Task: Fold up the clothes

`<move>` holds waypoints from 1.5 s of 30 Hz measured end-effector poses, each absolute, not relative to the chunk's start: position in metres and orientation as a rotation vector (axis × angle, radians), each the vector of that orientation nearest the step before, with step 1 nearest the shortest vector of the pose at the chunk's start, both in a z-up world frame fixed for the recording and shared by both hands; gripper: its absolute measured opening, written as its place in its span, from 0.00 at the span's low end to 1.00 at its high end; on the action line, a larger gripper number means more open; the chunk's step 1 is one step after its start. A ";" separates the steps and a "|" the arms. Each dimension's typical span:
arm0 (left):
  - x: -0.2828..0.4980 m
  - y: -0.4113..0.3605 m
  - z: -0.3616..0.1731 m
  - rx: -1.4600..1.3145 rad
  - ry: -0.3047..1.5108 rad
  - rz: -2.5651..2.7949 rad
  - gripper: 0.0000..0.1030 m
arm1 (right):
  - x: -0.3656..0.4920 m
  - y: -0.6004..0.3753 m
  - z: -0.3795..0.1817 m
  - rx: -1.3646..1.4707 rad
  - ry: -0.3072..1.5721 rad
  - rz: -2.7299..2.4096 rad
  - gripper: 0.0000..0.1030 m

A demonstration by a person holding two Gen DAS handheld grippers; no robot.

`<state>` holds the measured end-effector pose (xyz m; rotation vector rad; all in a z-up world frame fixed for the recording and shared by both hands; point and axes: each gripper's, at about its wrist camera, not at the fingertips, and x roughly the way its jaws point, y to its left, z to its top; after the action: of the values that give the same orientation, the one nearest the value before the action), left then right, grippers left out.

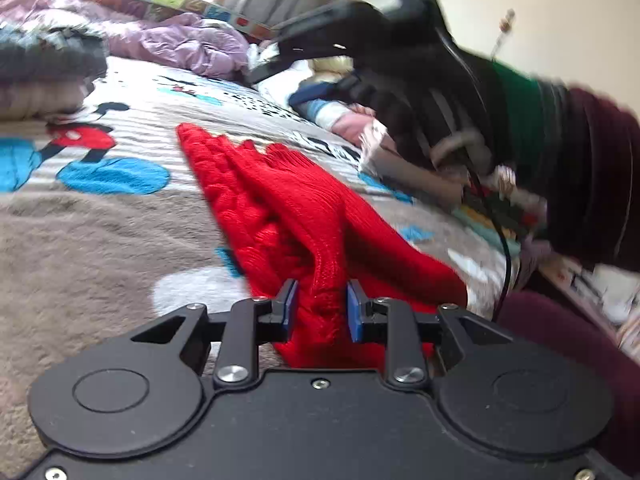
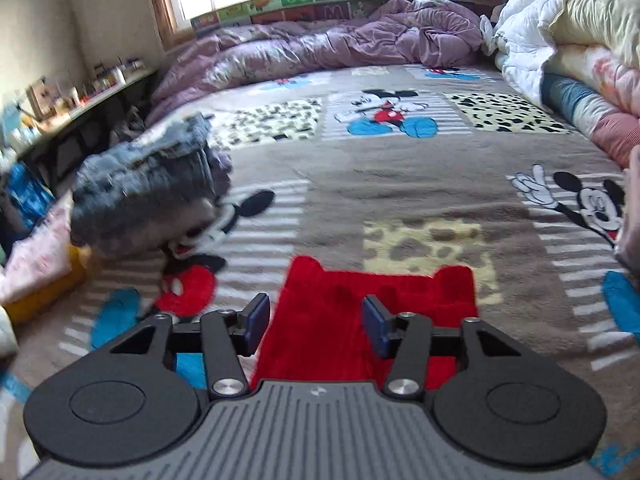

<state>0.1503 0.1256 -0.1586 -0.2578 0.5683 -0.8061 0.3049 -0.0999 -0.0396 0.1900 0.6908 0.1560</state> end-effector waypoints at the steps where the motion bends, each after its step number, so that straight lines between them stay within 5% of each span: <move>1: 0.151 0.129 -0.159 -0.281 0.573 -0.803 0.24 | 0.304 -0.104 -0.039 0.197 0.680 0.154 0.56; 15: 0.151 0.127 -0.161 -0.282 0.598 -0.806 0.24 | 0.327 -0.136 -0.109 0.246 0.826 0.265 0.51; 21: 0.154 0.127 -0.164 -0.281 0.606 -0.806 0.24 | 0.333 -0.140 -0.120 0.285 0.848 0.316 0.36; 22: 0.155 0.127 -0.164 -0.279 0.606 -0.806 0.24 | 0.333 -0.142 -0.122 0.295 0.846 0.325 0.30; 23: 0.155 0.127 -0.164 -0.277 0.607 -0.805 0.24 | 0.332 -0.143 -0.123 0.303 0.839 0.333 0.13; 36: 0.156 0.125 -0.168 -0.282 0.654 -0.833 0.22 | 0.310 -0.168 -0.075 0.452 0.563 0.468 0.11; 45: 0.155 0.127 -0.169 -0.277 0.679 -0.840 0.18 | 0.335 -0.153 -0.092 0.401 0.636 0.427 0.11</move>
<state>0.1551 0.1273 -0.1693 -0.2774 0.6791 -0.8395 0.3346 -0.1527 -0.0919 0.4009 0.6365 0.4275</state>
